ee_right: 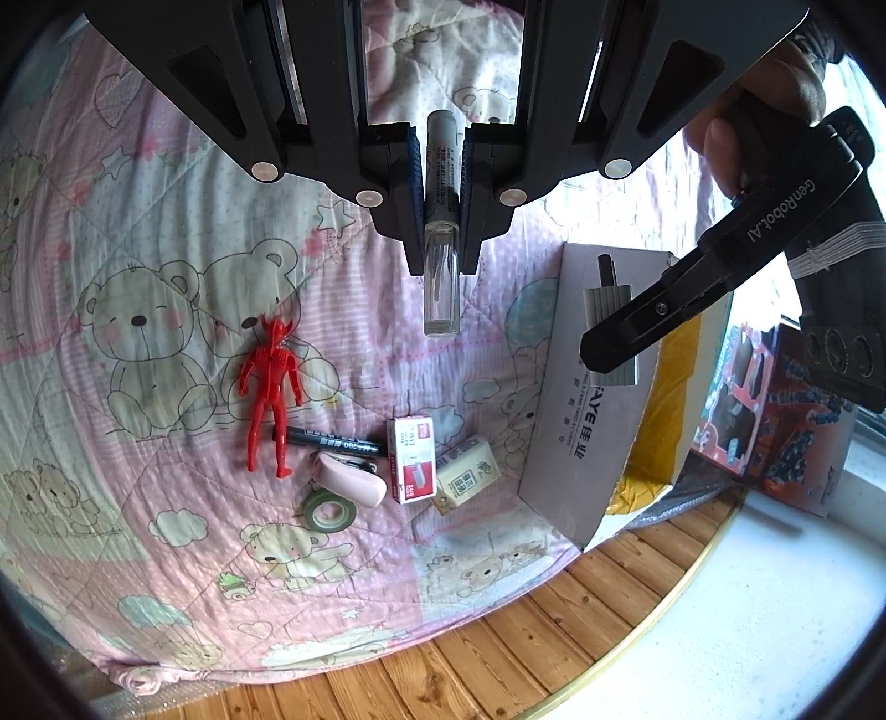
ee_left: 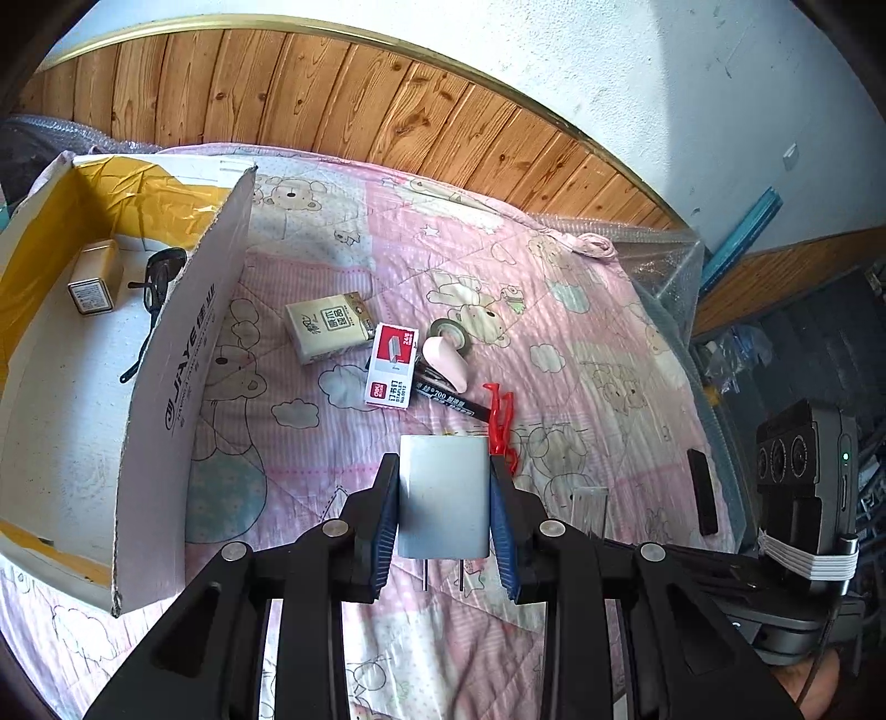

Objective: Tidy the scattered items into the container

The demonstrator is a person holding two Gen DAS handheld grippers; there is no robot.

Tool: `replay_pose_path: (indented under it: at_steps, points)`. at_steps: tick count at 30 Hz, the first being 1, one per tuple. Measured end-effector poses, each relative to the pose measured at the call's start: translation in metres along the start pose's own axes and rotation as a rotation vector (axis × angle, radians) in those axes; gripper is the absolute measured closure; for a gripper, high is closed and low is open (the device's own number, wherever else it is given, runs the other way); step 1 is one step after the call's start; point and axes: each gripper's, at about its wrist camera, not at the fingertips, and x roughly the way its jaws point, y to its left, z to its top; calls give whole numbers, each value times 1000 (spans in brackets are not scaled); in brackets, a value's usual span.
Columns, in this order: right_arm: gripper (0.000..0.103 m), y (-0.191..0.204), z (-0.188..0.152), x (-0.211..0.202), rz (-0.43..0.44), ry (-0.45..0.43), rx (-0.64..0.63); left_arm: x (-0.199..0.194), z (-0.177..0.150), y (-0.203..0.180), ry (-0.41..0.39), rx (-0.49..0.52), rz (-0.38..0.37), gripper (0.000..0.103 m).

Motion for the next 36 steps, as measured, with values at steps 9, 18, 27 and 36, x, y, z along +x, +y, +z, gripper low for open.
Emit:
replay_pose_path:
  at_steps: [9, 18, 27, 36]
  points:
    - [92, 20, -3, -4, 11, 1, -45, -17, -2, 8, -35, -14, -8, 72]
    - [92, 30, -9, 2, 24, 25, -65, -31, -8, 11, -56, -24, -11, 72]
    - [92, 39, -15, -2, 50, 9, -82, -48, -8, 11, -90, -30, -1, 72]
    - [92, 56, -19, 4, 89, 34, -119, -66, -13, 23, -115, -65, 20, 72]
